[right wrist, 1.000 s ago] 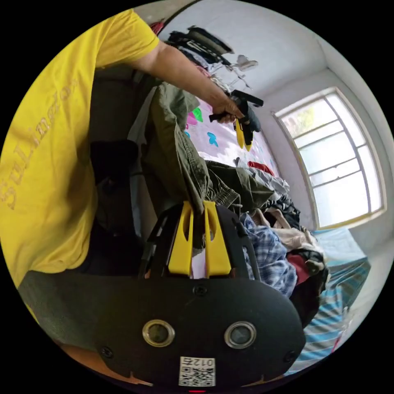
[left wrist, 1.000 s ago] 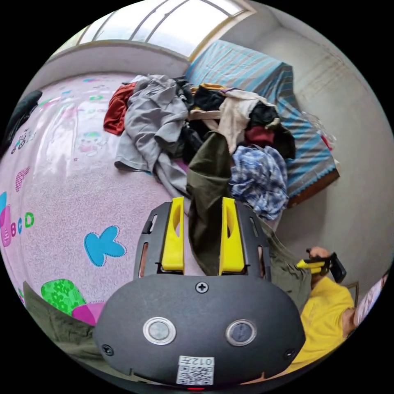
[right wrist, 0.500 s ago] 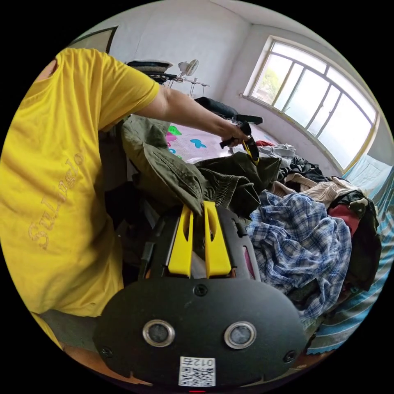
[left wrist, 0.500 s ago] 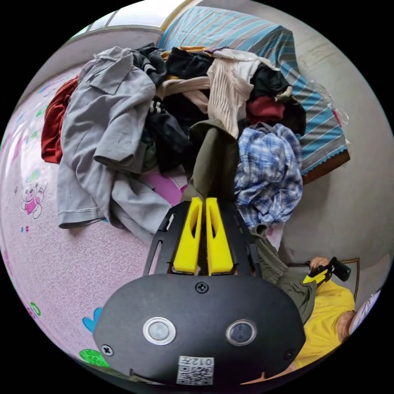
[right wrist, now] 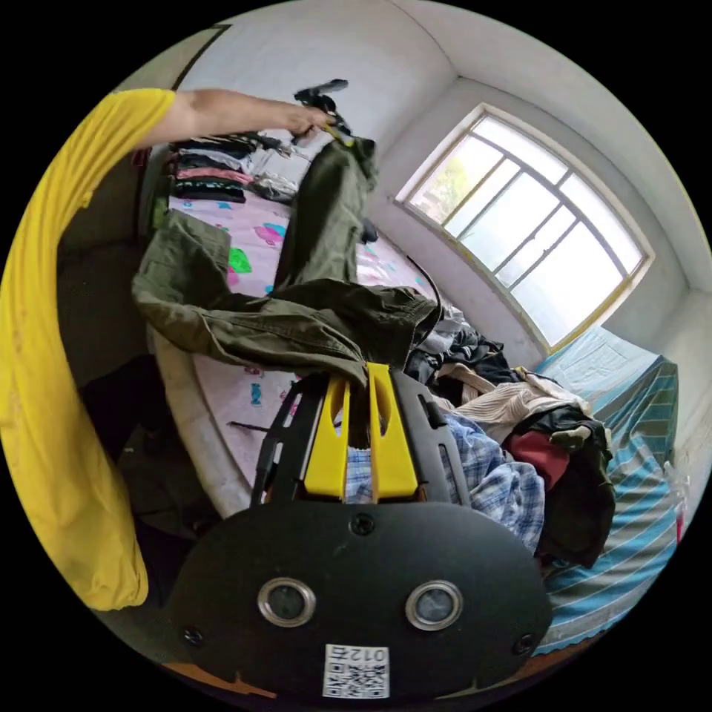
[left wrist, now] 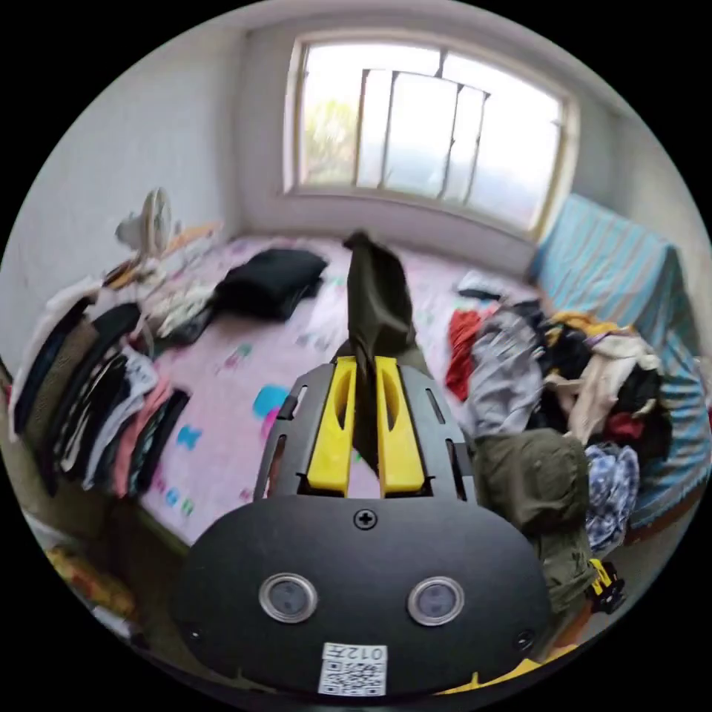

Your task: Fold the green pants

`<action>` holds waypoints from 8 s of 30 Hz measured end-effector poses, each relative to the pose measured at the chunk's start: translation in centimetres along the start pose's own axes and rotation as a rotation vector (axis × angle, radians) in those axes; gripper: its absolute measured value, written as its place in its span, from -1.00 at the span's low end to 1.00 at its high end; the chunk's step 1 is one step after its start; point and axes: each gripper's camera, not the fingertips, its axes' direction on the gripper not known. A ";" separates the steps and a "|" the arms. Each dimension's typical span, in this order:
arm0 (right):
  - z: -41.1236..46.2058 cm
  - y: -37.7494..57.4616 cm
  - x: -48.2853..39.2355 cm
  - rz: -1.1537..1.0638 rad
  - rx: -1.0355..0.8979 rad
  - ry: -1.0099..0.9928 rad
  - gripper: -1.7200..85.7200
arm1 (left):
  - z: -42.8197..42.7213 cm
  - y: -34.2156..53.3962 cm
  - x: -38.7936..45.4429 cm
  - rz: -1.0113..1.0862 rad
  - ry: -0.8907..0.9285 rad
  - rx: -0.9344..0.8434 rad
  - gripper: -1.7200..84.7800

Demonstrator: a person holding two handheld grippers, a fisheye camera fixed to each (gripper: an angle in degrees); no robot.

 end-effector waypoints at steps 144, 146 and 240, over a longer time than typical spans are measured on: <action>9.9 -6.1 36.2 0.577 -0.084 -0.184 -0.89 | -18.5 23.5 -25.1 -0.253 0.619 0.730 -0.94; 12.3 -6.4 37.3 0.588 -0.121 -0.182 -0.89 | -16.0 20.0 -22.7 -0.227 0.634 0.715 -0.94; 36.6 -8.0 -3.8 0.139 -0.119 -0.404 -0.96 | 17.2 15.7 -24.3 -0.181 -0.235 -0.570 -0.95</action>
